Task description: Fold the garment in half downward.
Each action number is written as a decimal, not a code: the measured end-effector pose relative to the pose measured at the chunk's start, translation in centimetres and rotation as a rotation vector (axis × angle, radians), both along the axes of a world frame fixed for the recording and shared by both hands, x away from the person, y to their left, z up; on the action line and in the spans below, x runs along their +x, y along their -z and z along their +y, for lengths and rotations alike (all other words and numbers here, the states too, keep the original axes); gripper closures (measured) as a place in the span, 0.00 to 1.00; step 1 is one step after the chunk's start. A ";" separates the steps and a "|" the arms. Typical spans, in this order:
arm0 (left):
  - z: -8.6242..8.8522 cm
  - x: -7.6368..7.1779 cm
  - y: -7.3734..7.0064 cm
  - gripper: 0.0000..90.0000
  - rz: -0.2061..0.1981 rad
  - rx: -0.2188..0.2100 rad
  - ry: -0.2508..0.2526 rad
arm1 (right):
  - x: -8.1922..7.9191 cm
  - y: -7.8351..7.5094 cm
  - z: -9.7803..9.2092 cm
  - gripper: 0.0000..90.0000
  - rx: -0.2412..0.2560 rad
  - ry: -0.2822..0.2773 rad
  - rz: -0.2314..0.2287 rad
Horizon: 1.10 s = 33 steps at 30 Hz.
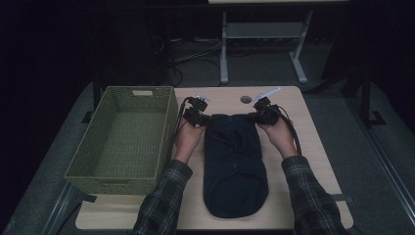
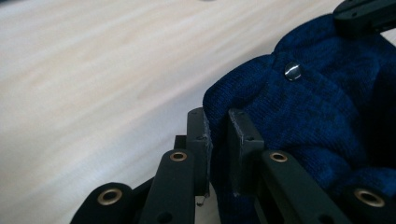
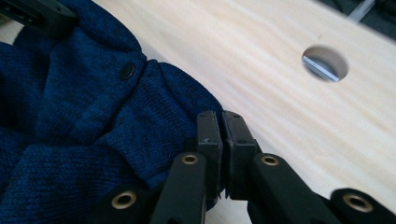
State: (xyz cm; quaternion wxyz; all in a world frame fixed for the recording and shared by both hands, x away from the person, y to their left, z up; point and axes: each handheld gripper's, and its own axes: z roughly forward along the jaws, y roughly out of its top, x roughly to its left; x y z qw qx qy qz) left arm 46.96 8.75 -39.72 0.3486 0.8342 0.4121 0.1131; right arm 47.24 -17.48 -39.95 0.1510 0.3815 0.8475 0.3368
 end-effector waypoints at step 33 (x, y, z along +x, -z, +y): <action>0.4 -6.4 -3.4 0.88 -0.224 -0.056 0.105 | -7.1 -3.0 -1.4 0.96 0.081 -0.066 -0.164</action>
